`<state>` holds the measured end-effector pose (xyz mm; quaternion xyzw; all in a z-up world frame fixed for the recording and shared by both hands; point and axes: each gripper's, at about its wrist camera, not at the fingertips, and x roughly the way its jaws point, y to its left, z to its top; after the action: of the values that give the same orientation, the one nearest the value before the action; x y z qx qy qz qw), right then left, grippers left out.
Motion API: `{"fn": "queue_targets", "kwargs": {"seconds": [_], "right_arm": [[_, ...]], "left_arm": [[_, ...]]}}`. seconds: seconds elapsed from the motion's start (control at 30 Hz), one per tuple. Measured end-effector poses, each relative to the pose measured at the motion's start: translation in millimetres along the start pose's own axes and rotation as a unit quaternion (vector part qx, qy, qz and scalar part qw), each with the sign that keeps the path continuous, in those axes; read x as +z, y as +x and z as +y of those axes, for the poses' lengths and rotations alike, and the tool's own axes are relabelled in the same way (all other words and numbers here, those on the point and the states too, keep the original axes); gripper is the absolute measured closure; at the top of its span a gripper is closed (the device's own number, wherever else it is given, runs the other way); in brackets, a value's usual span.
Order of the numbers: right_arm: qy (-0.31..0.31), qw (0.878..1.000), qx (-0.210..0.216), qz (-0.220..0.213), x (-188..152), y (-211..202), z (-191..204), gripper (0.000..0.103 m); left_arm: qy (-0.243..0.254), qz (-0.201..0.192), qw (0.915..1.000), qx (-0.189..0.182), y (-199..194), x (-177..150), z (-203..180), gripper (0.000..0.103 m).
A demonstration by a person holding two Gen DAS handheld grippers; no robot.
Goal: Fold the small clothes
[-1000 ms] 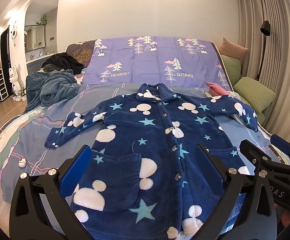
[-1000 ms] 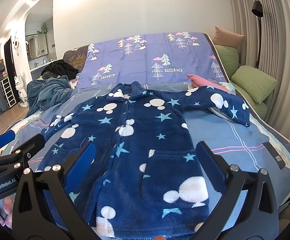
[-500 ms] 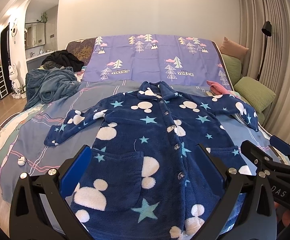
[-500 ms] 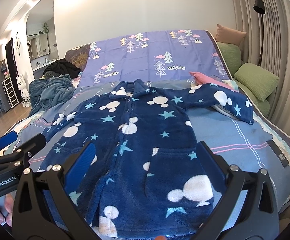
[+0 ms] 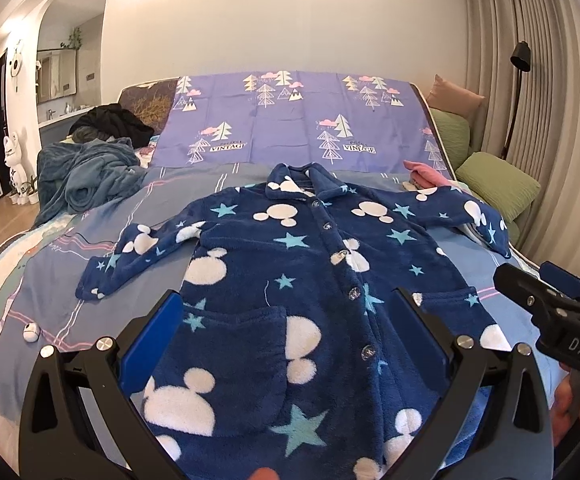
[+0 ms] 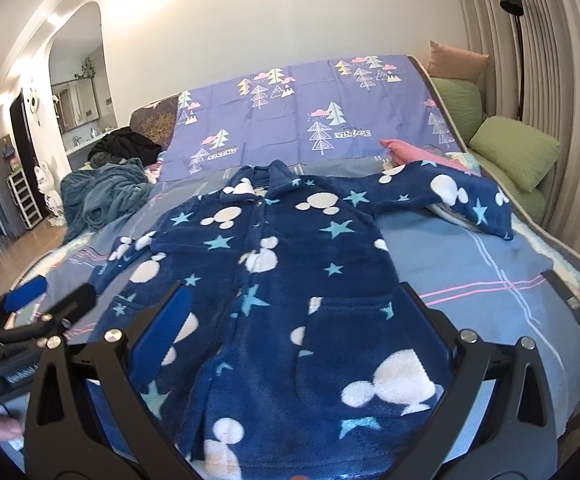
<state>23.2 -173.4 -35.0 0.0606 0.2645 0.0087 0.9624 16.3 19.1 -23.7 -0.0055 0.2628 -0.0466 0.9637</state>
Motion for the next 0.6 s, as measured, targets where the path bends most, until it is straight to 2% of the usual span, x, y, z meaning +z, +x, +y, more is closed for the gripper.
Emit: {"fn": "queue_targets", "kwargs": {"seconds": [0.1, 0.23, 0.33, 0.4, 0.47, 0.6], "right_arm": [[-0.007, 1.0, -0.006, -0.022, -0.8, -3.2, 0.9, 0.002], [0.016, 0.999, 0.027, -0.029, -0.1, 1.8, -3.8, 0.002], [0.079, 0.993, 0.085, -0.012, -2.6, 12.2, -17.2, 0.002], [0.123, 0.988, 0.098, 0.003, -5.7, 20.1, -26.1, 0.002], [0.124, 0.985, 0.116, 0.038, -6.4, 33.7, -28.0, 0.002], [0.093, 0.992, 0.076, 0.027, -5.7, 38.5, -22.4, 0.002]], "left_arm": [[-0.008, -0.001, 1.0, -0.005, 3.5, -0.5, 9.4, 0.001], [-0.023, 0.005, 0.9997, -0.004, 11.1, -2.0, 26.2, 0.001], [-0.043, -0.005, 0.9991, 0.004, 14.4, -5.3, 41.6, 0.001], [-0.057, -0.006, 0.9983, 0.006, 17.9, -7.2, 52.9, 0.001], [-0.078, -0.002, 0.9969, 0.006, 23.2, -10.2, 69.3, 0.001], [-0.111, 0.009, 0.9934, 0.028, 32.8, -15.3, 103.6, 0.001]]}}
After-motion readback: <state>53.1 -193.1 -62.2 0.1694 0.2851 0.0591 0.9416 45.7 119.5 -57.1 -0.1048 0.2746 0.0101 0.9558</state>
